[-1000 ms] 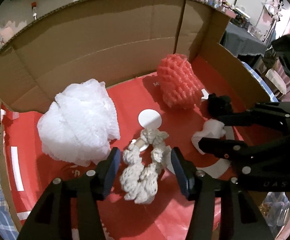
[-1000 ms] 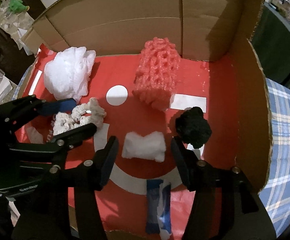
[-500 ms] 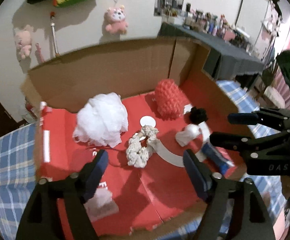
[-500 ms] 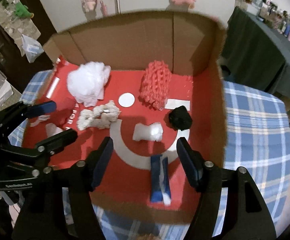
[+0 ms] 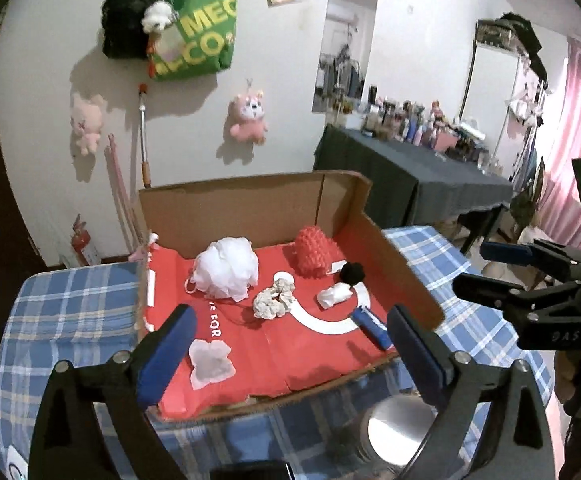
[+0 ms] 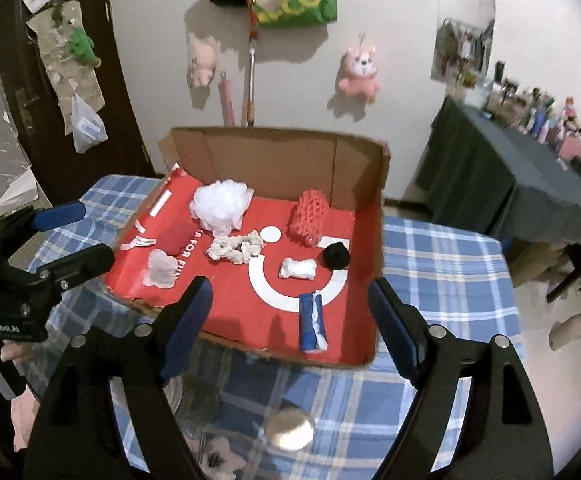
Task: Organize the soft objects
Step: 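Withdraw both tools from the box back toward the table items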
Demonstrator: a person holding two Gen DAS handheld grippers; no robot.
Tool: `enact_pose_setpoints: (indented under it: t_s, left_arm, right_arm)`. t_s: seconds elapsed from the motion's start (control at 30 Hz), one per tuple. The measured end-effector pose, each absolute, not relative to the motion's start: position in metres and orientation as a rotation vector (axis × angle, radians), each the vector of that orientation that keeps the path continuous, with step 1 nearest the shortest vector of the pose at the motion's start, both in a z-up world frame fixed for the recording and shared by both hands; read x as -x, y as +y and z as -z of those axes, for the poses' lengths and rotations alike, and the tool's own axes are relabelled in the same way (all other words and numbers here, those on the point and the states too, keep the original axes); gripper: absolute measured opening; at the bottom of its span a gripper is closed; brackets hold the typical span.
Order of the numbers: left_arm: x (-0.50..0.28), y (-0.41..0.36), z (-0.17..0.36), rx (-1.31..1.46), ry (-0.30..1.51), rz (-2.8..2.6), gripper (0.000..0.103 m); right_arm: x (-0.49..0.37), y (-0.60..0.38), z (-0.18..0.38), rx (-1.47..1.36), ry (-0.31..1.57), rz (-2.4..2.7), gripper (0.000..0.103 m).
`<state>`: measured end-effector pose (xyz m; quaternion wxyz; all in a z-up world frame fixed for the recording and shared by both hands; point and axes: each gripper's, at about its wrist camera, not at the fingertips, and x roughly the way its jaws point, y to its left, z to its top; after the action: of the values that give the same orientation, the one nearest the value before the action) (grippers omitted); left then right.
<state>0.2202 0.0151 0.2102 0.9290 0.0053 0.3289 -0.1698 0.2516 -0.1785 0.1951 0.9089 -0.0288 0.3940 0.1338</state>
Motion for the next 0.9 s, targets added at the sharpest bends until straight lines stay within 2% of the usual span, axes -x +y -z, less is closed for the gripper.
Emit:
enact_pose_setpoints:
  t_s: [0.07,0.33,0.43,0.9]
  left_arm:
    - [-0.207,0.019,-0.215,0.000,0.647,0.329,0.103]
    - [-0.134,0.029,-0.228,0.001,0.481,0.270,0.103]
    - [-0.108,0.029,-0.227,0.008,0.440,0.264,0.103]
    - [-0.028,0.021,-0.188,0.028,0.354,0.292,0.103]
  right_arm:
    - [-0.234,-0.181,-0.203,0.065,0.777,-0.270,0.080]
    - [-0.166,-0.188,-0.225,0.084,0.659,-0.280,0.084]
    - [-0.137,-0.191,-0.228,0.082,0.598,-0.275,0.092]
    - [-0.039,-0.176,-0.197,0.102,0.420,-0.259,0.093]
